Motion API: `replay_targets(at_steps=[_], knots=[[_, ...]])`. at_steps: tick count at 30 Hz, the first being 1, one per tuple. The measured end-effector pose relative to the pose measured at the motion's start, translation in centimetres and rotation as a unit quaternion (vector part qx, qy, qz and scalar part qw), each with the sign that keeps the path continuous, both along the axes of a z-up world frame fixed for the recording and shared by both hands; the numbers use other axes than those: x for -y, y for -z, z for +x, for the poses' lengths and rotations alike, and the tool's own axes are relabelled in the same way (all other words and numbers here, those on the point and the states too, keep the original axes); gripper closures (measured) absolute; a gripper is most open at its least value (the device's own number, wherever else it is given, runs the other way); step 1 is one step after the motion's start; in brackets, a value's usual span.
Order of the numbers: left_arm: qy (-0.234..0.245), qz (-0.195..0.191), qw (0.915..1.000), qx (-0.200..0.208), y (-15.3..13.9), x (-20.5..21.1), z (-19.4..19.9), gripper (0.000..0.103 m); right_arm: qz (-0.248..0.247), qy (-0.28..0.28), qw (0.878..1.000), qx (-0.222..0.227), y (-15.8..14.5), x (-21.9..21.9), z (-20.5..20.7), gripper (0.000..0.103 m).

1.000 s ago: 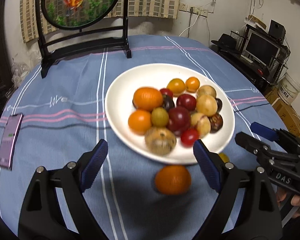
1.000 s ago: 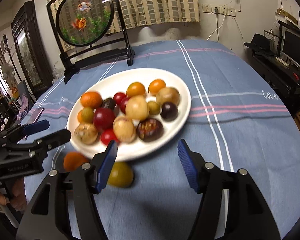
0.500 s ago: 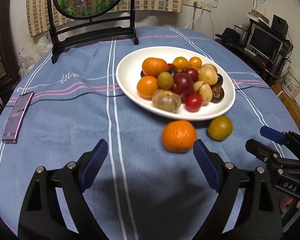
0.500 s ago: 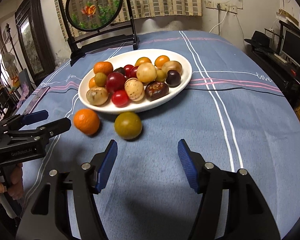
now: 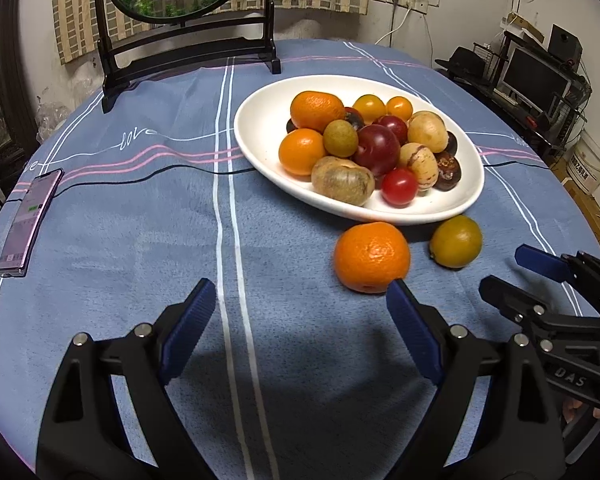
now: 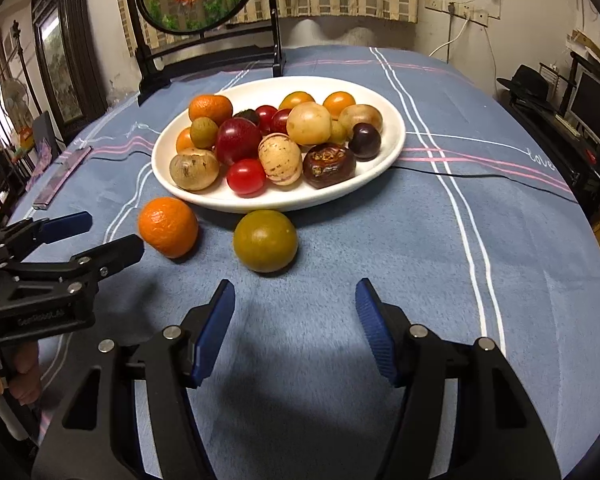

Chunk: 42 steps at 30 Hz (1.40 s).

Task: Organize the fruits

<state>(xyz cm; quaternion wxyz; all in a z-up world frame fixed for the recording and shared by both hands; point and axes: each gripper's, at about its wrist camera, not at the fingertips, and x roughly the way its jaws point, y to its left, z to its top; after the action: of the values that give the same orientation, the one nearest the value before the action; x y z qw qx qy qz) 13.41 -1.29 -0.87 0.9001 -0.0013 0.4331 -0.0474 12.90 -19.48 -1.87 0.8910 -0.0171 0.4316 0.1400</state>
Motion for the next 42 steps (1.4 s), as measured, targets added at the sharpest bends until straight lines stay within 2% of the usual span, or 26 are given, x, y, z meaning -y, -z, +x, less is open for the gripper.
replay_targets(at_steps=[3, 15, 16, 17, 19, 21, 34, 42], knots=[[-0.004, 0.0, 1.0, -0.002, 0.0, -0.2, 0.2, 0.014, -0.023, 0.002, 1.0, -0.011, 0.5, -0.7, 1.3, 0.04], [-0.009, -0.005, 0.9999, -0.006, 0.0, -0.9, 0.4, 0.012, -0.036, -0.014, 0.999, -0.018, 0.8, -3.0, 3.1, 0.04], [-0.008, -0.005, 0.9999, -0.007, 0.0, -0.8, 0.5, 0.012, -0.038, -0.014, 0.999, -0.015, 0.8, -3.1, 3.2, 0.042], [-0.007, -0.006, 0.9999, -0.008, 0.0, -0.8, 0.5, 0.012, -0.039, -0.013, 0.999, -0.013, 0.7, -3.2, 3.4, 0.05], [-0.006, -0.006, 0.9999, -0.009, 0.1, -0.8, 0.4, 0.012, -0.036, -0.016, 0.999, -0.02, 0.9, -3.4, 3.7, 0.057], [-0.005, -0.004, 0.9999, -0.01, 0.0, -0.7, 0.3, 0.012, -0.031, -0.018, 0.999, -0.024, 0.9, -3.4, 3.7, 0.062], [0.015, 0.008, 0.9996, -0.022, 0.2, 1.8, 0.5, 0.012, 0.035, 0.015, 0.999, -0.015, 0.2, 2.1, 0.3, 0.062], [0.023, 0.009, 0.9989, -0.041, 1.1, 3.5, 2.1, 0.013, 0.055, 0.011, 0.998, -0.008, -0.1, 3.6, -1.1, 0.062]])
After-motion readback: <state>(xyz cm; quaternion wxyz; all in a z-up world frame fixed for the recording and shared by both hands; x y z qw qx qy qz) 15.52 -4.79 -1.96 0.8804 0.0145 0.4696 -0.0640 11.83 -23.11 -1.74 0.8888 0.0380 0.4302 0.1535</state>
